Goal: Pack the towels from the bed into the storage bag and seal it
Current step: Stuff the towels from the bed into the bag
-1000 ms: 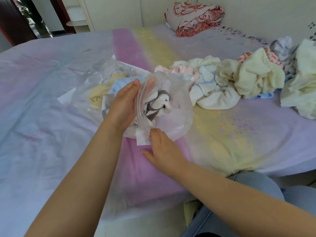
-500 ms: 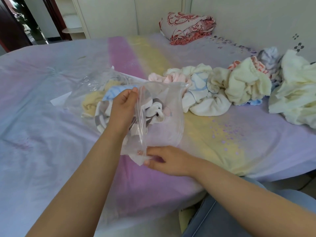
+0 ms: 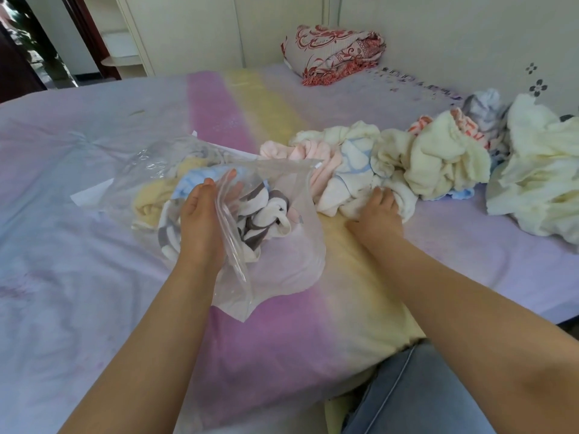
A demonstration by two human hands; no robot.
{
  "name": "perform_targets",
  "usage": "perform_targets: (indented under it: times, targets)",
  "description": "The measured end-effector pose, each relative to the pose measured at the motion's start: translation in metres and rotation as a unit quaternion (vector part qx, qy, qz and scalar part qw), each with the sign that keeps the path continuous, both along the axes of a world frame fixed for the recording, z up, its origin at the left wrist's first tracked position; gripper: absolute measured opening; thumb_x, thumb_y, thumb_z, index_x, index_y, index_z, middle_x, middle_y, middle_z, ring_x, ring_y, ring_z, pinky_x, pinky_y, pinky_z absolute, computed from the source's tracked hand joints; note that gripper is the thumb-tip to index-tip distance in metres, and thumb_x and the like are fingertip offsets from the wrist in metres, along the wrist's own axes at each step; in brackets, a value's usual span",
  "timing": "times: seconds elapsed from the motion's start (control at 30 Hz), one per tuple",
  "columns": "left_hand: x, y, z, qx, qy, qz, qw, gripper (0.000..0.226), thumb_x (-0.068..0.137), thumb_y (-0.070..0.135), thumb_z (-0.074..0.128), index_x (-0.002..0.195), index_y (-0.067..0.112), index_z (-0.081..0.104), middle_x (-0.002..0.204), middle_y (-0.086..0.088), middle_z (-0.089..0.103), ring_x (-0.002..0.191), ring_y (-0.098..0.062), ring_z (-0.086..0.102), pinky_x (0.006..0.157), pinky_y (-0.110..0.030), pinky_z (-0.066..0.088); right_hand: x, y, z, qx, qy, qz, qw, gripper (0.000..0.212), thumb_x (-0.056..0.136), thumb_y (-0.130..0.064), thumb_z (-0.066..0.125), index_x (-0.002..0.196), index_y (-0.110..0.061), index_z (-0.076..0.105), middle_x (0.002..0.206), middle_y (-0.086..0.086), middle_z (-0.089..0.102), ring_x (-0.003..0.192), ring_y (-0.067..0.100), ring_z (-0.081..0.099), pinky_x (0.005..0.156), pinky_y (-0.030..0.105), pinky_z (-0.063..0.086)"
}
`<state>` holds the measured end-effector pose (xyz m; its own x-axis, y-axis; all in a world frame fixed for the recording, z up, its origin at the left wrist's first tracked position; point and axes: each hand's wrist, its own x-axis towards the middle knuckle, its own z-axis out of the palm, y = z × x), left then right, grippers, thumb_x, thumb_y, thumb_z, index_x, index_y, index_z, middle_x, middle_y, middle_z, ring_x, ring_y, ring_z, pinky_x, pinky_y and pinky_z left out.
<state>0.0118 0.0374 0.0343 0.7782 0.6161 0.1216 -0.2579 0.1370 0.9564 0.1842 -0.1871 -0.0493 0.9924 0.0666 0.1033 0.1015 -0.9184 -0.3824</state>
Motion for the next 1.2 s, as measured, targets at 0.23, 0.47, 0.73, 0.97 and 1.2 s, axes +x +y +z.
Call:
perform_targets:
  times: [0.23, 0.47, 0.73, 0.97, 1.2]
  targets:
    - [-0.003, -0.007, 0.002, 0.044, 0.022, 0.001, 0.999, 0.038, 0.103, 0.032, 0.039, 0.118, 0.021, 0.072, 0.117, 0.008, 0.074, 0.112, -0.004, 0.067, 0.108, -0.039, 0.045, -0.011, -0.033, -0.003, -0.005, -0.086, -0.014, 0.996, 0.028, 0.088, -0.008, 0.043, 0.113, -0.001, 0.054, 0.119, 0.019, 0.053, 0.109, 0.034, 0.048, 0.086, 0.041, 0.042]
    - [-0.004, -0.016, 0.004, 0.089, 0.035, 0.009, 0.995, 0.035, 0.102, 0.035, 0.043, 0.115, 0.026, 0.073, 0.112, 0.010, 0.075, 0.106, 0.000, 0.067, 0.096, -0.025, 0.049, -0.016, -0.041, 0.044, 0.138, 0.004, 0.100, 0.985, 0.026, 0.083, -0.046, 0.055, 0.071, -0.022, 0.054, 0.077, -0.001, 0.058, 0.078, 0.021, 0.055, 0.062, 0.031, 0.039]
    - [0.003, -0.017, 0.000, 0.111, 0.044, -0.011, 0.993, 0.037, 0.098, 0.042, 0.046, 0.107, 0.015, 0.071, 0.101, 0.001, 0.069, 0.095, -0.007, 0.064, 0.085, -0.024, 0.050, 0.032, -0.071, 0.069, 0.112, -0.112, -0.055, 0.986, 0.078, 0.089, -0.015, 0.053, 0.148, -0.035, 0.007, 0.151, 0.019, 0.021, 0.095, 0.037, 0.057, 0.072, 0.045, 0.047]
    - [0.004, -0.017, -0.005, 0.122, 0.056, -0.026, 0.991, 0.044, 0.095, 0.046, 0.047, 0.112, 0.012, 0.070, 0.110, -0.005, 0.072, 0.101, -0.013, 0.067, 0.095, -0.037, 0.052, 0.002, -0.066, 0.055, 0.069, -0.154, -0.015, 0.986, 0.034, 0.086, -0.021, 0.054, 0.118, -0.008, 0.058, 0.122, 0.021, 0.052, 0.110, 0.039, 0.050, 0.085, 0.044, 0.042]
    - [0.001, -0.020, -0.002, 0.123, 0.060, -0.016, 0.991, 0.038, 0.097, 0.045, 0.046, 0.110, 0.021, 0.073, 0.103, 0.008, 0.075, 0.095, -0.004, 0.070, 0.077, -0.020, 0.055, -0.104, -0.028, 0.127, 0.392, -0.229, 0.127, 0.882, 0.024, 0.089, -0.034, 0.036, 0.110, -0.023, 0.041, 0.085, -0.001, 0.059, 0.077, 0.026, 0.059, 0.066, 0.040, 0.045]
